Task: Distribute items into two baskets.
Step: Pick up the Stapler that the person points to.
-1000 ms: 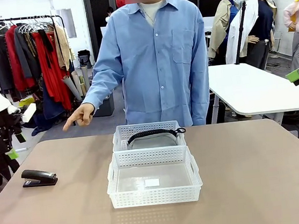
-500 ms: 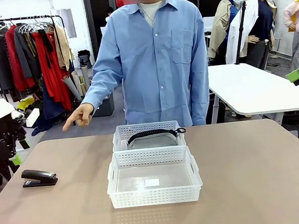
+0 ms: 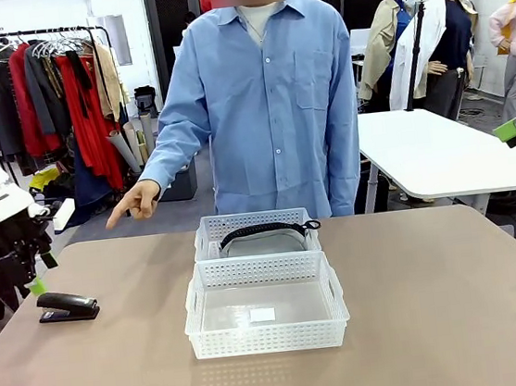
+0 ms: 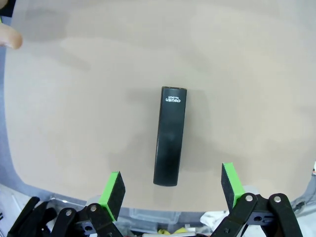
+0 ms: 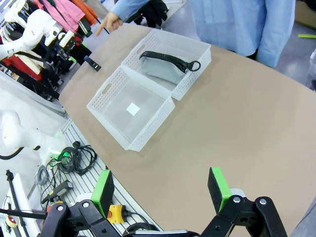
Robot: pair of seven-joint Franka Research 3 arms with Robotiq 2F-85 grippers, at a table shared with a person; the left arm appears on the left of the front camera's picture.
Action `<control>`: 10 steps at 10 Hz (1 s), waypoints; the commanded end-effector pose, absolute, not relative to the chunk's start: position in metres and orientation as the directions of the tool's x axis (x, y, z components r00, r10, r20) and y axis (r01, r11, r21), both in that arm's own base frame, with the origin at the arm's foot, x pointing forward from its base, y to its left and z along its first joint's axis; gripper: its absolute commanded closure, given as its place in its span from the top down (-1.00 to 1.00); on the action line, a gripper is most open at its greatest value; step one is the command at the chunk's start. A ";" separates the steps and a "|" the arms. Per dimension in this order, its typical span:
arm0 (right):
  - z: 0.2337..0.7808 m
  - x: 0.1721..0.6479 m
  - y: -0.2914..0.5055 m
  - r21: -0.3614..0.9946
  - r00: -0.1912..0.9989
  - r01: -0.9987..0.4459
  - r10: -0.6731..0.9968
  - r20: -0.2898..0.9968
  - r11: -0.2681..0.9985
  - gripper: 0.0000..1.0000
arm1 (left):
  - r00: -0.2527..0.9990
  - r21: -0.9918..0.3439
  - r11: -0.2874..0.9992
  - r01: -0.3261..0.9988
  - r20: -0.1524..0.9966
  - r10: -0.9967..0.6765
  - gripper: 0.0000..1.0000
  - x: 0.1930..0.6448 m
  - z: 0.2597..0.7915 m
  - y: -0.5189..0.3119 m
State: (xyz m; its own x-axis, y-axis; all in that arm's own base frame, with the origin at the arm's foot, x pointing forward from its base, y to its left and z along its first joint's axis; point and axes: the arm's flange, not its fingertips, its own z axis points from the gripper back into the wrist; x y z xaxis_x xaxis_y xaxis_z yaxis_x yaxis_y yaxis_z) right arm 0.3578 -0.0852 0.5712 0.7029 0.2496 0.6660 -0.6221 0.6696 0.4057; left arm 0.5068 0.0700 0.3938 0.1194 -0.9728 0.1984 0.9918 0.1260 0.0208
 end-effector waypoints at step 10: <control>0.572 0.357 -0.085 0.403 0.700 -0.625 0.252 0.668 0.669 1.00 | 0.163 -0.015 0.164 0.986 0.224 -0.961 1.00 0.513 0.330 0.060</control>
